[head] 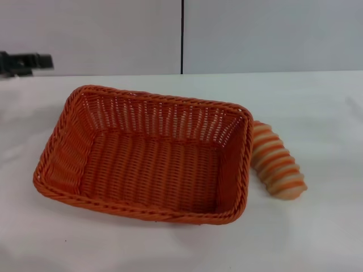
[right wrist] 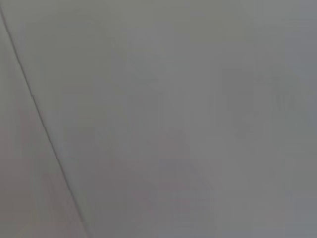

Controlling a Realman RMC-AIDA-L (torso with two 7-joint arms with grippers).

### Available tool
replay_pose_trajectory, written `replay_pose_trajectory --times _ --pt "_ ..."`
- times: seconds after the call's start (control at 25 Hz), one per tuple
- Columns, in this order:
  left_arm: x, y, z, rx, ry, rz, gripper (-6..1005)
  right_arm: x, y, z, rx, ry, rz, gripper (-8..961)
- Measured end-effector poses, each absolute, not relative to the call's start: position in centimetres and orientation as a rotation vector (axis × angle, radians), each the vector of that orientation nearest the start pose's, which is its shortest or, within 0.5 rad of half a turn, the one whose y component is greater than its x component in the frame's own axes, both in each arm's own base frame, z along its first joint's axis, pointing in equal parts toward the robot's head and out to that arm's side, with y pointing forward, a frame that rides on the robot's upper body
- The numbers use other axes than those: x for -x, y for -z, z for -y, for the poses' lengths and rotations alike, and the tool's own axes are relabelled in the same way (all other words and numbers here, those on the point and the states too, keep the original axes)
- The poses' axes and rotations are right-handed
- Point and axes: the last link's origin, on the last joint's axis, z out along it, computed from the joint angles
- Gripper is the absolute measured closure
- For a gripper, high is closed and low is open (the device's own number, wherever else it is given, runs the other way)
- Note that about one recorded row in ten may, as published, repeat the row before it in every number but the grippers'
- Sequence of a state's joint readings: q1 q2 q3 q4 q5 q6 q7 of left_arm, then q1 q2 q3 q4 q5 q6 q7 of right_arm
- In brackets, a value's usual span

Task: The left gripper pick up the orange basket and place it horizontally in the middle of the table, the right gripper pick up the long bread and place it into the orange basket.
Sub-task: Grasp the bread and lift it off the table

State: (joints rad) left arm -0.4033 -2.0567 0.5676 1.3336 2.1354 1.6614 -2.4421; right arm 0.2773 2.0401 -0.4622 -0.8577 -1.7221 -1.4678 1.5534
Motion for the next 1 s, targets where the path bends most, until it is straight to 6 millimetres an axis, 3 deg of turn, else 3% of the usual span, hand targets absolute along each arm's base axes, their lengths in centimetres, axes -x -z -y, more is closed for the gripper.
replay_pose_trajectory --times 0.12,0.16,0.32,0.36,0.52,0.56,0.6,0.64,0.76,1.0 --pt "27.3 -14.5 -31.7 2.191 0.76 1.221 302 -33.6 -12.9 -30.3 2.12 -0.662 -1.03 289" --pt "27.6 -14.5 -31.4 2.195 0.822 1.148 301 -33.0 -13.3 -30.7 2.173 -0.514 -1.15 289" --pt "29.3 -14.0 -30.0 2.147 1.026 0.918 301 -31.8 -13.5 -31.3 2.243 -0.315 -1.281 290" --pt "29.7 -13.8 -29.7 2.132 1.046 0.879 300 -30.8 -13.2 -31.7 2.291 -0.201 -1.362 290" --pt "31.6 -12.5 -27.8 2.088 1.058 0.708 300 -29.4 -12.1 -32.0 2.37 -0.061 -1.449 291" --pt "32.0 -12.0 -27.4 2.087 1.046 0.674 299 -28.6 -10.8 -32.4 2.428 0.016 -1.486 291" --pt "32.0 -12.0 -27.4 2.087 1.046 0.674 299 -28.6 -10.8 -32.4 2.428 0.016 -1.486 291" --pt "32.8 -10.5 -26.6 2.075 1.041 0.64 299 -28.3 -9.9 -32.6 2.461 0.051 -1.507 292" --pt "33.4 -9.4 -25.9 2.07 1.048 0.612 299 -27.8 -7.4 -33.2 2.518 0.086 -1.578 292" --pt "33.4 -8.5 -25.0 2.073 1.055 0.538 300 -27.7 -5.2 -34.1 2.534 0.077 -1.62 293"
